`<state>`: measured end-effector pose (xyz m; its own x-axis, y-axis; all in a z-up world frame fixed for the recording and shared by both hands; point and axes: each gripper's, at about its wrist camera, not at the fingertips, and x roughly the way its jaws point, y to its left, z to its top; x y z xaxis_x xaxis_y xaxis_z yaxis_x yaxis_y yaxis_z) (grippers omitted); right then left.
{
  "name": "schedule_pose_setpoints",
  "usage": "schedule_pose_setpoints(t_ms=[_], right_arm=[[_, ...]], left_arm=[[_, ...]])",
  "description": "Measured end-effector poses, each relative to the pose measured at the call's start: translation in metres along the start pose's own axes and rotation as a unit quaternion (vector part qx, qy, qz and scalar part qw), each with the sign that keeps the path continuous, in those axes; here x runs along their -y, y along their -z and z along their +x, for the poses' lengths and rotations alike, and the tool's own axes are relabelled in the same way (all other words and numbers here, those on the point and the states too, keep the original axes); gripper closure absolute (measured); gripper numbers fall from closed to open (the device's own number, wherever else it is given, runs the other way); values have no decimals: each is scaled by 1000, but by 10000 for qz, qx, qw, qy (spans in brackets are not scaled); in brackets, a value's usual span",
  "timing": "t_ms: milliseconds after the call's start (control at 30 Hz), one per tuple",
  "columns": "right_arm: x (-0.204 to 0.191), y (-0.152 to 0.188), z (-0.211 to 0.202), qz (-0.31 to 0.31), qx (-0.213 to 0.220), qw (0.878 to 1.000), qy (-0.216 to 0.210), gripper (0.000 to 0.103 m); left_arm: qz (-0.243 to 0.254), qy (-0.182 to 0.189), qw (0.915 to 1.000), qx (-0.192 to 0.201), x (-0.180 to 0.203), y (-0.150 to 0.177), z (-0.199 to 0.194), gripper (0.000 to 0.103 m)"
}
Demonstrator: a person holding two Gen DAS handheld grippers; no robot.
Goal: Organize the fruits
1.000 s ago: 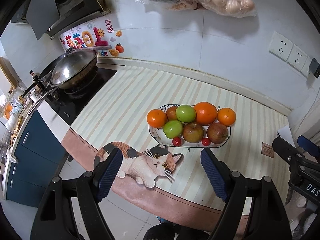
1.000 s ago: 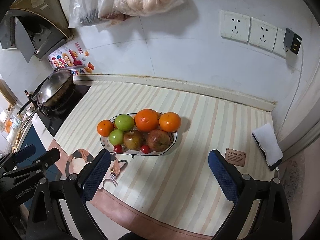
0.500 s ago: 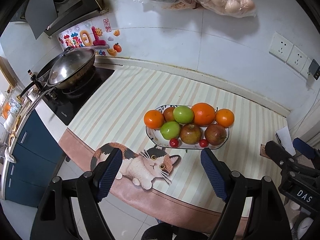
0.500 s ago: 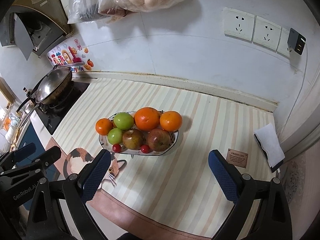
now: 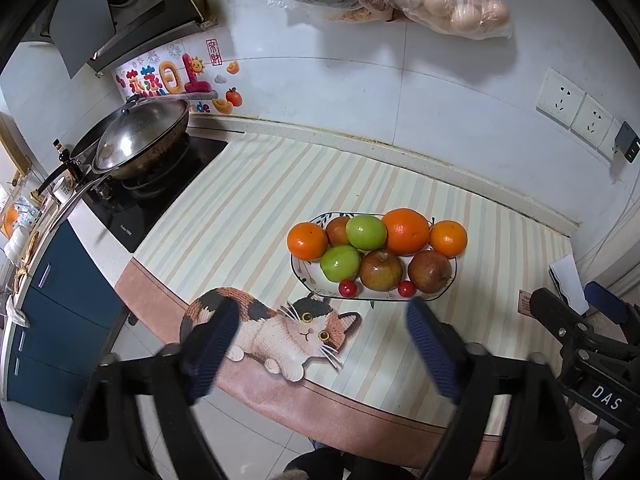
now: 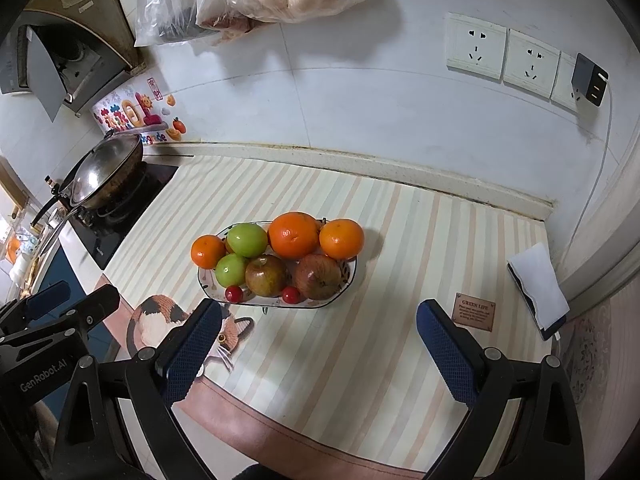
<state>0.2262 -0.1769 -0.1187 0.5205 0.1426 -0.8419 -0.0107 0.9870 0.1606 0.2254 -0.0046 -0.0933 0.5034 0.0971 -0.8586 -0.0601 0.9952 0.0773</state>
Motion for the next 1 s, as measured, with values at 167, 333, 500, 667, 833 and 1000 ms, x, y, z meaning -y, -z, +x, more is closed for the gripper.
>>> schedule_pose_setpoints(t_ms=[167, 333, 500, 667, 833, 1000], right_arm=[[-1, -1, -3, 0, 45, 10000, 27, 3], [0, -3, -4, -3, 45, 10000, 56, 3], [1, -4, -3, 3, 42, 10000, 64, 3], [1, -4, -3, 1, 37, 10000, 79, 3], [3, -4, -2, 16, 37, 10000, 83, 3], [3, -4, -2, 18, 34, 10000, 89, 3]], left_arm=[[-17, -14, 10000, 57, -1, 0, -1, 9], [-35, -10, 10000, 44, -1, -1, -1, 9], [-28, 14, 10000, 46, -1, -1, 0, 9], [-27, 25, 10000, 45, 0, -1, 0, 9], [-30, 32, 10000, 42, 1, -1, 1, 9], [-16, 19, 10000, 53, 1, -2, 1, 9]])
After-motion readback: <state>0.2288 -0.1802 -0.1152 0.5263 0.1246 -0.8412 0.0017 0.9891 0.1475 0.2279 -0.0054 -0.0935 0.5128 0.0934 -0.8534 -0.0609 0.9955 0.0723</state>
